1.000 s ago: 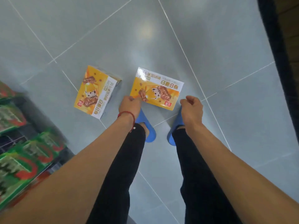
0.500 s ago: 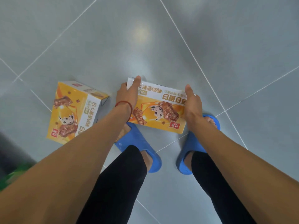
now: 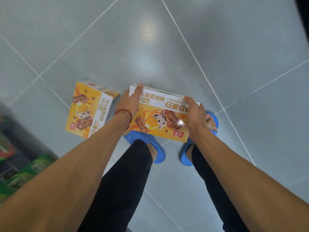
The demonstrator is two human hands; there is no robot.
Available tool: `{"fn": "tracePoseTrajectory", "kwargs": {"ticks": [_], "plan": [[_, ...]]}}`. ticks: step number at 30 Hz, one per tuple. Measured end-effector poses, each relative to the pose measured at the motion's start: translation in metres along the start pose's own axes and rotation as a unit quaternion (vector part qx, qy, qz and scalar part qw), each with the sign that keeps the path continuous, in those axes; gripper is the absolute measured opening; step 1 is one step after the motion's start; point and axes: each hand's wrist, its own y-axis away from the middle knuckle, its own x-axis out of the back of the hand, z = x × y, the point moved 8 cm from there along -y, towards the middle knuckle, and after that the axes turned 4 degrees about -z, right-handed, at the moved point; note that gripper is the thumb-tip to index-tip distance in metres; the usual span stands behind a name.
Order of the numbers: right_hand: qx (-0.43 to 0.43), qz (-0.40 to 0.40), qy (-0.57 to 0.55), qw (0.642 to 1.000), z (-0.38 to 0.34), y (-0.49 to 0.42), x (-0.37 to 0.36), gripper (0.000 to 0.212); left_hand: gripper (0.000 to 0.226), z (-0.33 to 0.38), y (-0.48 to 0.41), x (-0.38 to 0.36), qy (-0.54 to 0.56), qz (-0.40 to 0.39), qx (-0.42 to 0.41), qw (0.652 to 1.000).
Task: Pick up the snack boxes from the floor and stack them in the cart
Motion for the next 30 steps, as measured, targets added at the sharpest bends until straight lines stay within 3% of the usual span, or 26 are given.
{"fn": "tracePoseTrajectory", "kwargs": {"ticks": [6, 8, 12, 15, 16, 22, 25, 27, 30], "plan": [[0.053, -0.066, -0.003, 0.996, -0.02, 0.082, 0.027, 0.024, 0.052, 0.008, 0.076, 0.032, -0.03, -0.006, -0.015, 0.999], [0.06, -0.081, -0.006, 0.995, -0.028, 0.107, 0.039, 0.023, 0.064, 0.01, 0.104, 0.042, -0.032, -0.003, -0.01, 0.999], [0.071, -0.088, 0.008, 0.994, -0.043, 0.145, 0.064, 0.026, 0.065, 0.015, 0.158, 0.058, -0.045, 0.002, -0.007, 0.999], [0.058, -0.123, 0.039, 0.99, -0.05, 0.175, 0.079, 0.057, 0.045, 0.025, 0.205, 0.067, -0.012, 0.001, -0.006, 1.0], [0.053, -0.125, 0.045, 0.99, -0.05, 0.183, 0.086, 0.067, 0.048, 0.025, 0.219, 0.07, 0.019, -0.008, -0.004, 1.0], [0.046, -0.122, 0.058, 0.99, -0.054, 0.256, 0.129, 0.088, 0.02, 0.04, 0.302, 0.083, 0.099, -0.088, -0.015, 0.991], [0.043, -0.121, 0.047, 0.991, -0.057, 0.302, 0.153, 0.102, 0.019, 0.054, 0.343, 0.091, 0.106, -0.113, -0.021, 0.988], [0.045, -0.107, 0.048, 0.992, -0.053, 0.32, 0.171, 0.113, 0.03, 0.063, 0.366, 0.091, 0.105, -0.152, -0.024, 0.982], [0.039, -0.107, 0.005, 0.994, -0.046, 0.348, 0.197, 0.106, 0.04, 0.082, 0.399, 0.09, 0.085, -0.197, -0.042, 0.976]]}}
